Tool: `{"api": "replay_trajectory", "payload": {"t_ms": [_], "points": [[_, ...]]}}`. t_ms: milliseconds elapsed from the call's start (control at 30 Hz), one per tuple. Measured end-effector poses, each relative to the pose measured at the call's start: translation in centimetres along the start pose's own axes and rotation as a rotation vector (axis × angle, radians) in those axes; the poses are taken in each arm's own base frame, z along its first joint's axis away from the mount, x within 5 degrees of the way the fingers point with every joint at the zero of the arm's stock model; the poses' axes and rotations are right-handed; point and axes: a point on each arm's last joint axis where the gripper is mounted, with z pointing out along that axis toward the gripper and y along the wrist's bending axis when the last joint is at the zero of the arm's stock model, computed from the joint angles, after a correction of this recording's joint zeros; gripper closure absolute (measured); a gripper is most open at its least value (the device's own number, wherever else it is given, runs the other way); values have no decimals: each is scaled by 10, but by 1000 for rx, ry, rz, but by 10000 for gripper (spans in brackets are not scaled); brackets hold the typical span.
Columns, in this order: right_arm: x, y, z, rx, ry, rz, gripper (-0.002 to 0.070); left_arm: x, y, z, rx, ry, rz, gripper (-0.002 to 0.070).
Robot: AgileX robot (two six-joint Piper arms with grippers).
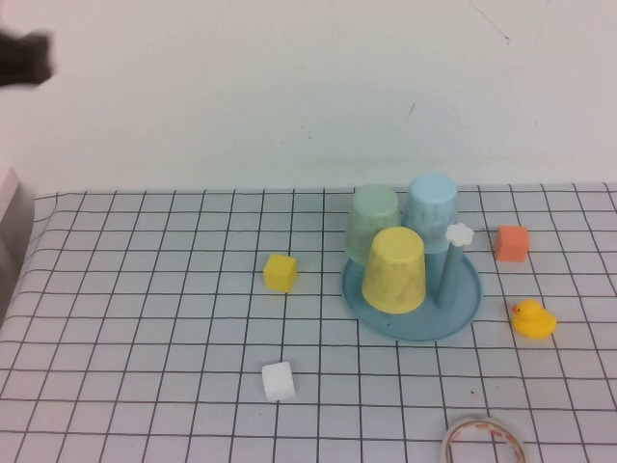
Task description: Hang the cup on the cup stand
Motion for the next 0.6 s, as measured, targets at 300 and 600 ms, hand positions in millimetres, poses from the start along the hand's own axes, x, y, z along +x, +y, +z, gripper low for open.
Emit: {"api": "replay_trajectory", "payload": {"t_ms": [300, 600], "points": [[0, 0, 0, 0, 0, 0, 678, 58, -3, -35, 206, 261, 2, 675], [1, 0, 0, -1, 2, 0, 678, 122, -10, -43, 323, 520, 26, 675]]}}
